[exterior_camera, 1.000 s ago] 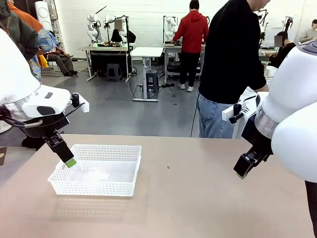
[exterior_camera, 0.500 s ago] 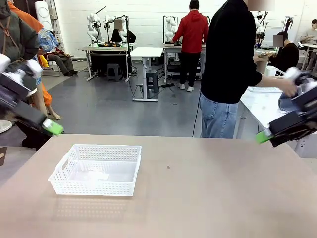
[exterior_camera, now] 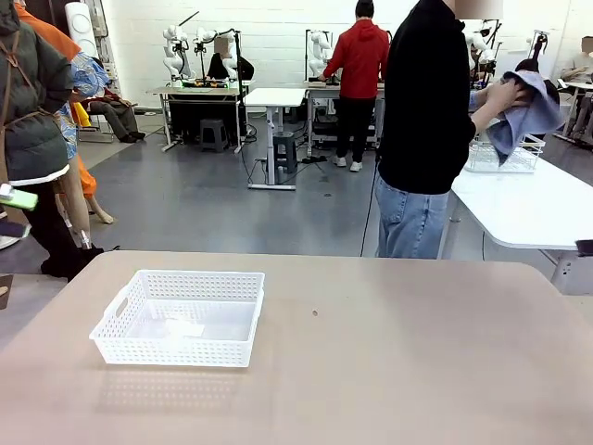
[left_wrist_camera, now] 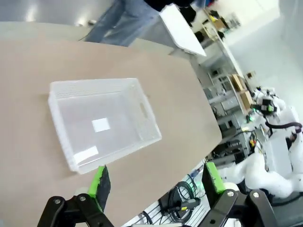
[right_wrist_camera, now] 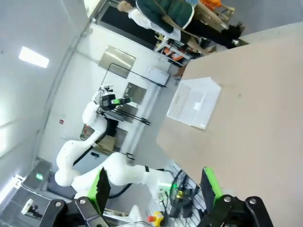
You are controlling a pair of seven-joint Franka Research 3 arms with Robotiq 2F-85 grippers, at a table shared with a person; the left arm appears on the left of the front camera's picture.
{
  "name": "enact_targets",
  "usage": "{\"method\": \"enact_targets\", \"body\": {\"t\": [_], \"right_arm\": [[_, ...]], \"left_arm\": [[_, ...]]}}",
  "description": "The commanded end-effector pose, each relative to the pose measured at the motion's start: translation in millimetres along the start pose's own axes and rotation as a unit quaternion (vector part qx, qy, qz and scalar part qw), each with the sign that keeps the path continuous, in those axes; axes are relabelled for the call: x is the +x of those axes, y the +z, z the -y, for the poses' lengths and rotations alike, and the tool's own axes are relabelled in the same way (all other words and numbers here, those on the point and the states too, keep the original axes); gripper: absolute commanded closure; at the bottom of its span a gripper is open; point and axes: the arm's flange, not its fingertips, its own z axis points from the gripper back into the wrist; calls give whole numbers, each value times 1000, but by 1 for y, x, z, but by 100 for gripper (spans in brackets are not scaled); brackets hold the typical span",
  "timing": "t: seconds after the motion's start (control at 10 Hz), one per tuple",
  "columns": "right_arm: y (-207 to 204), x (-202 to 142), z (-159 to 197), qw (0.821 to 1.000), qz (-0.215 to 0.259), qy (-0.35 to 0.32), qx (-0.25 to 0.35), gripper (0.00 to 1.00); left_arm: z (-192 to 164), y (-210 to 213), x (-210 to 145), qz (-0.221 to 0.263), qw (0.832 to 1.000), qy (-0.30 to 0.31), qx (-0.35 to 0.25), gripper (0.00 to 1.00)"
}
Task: Clean and organize the cups into the basket.
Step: Pick up the Organizing basket and move it to the center of the table, then pick up the Reusable plastic cup from the right side of the table and place it inside the Organizing basket.
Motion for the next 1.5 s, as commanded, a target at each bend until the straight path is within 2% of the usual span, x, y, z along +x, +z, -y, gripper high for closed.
{"method": "enact_targets", "body": {"t": [0.0,0.2,0.3,0.4,0.5,0.8,0.9,1.0,1.4], "right_arm": [[28,0,30,1000,6,-27,6,0],[69,-8,40,998,31,-51,3,0],[90,-15,43,998,36,-58,9,0],[112,-25,45,997,44,-59,23,0],[128,-34,49,996,57,-66,26,0],[157,-51,46,993,96,-61,22,0],[147,-45,38,992,111,-53,18,0],[157,-55,48,993,87,-79,21,0],[157,-55,48,993,87,-79,21,0]], "left_arm": [[-24,25,0,11,999,24,-34,0],[-46,60,-10,42,990,35,-126,0],[-61,78,-18,49,990,57,-123,0],[-82,93,-29,49,987,87,-125,0],[-97,103,-34,38,982,104,-156,0],[-114,123,-52,16,967,111,-228,0],[-105,115,-48,7,966,97,-238,0],[-105,112,-62,18,971,121,-207,0],[-105,112,-62,18,971,121,-207,0]]}}
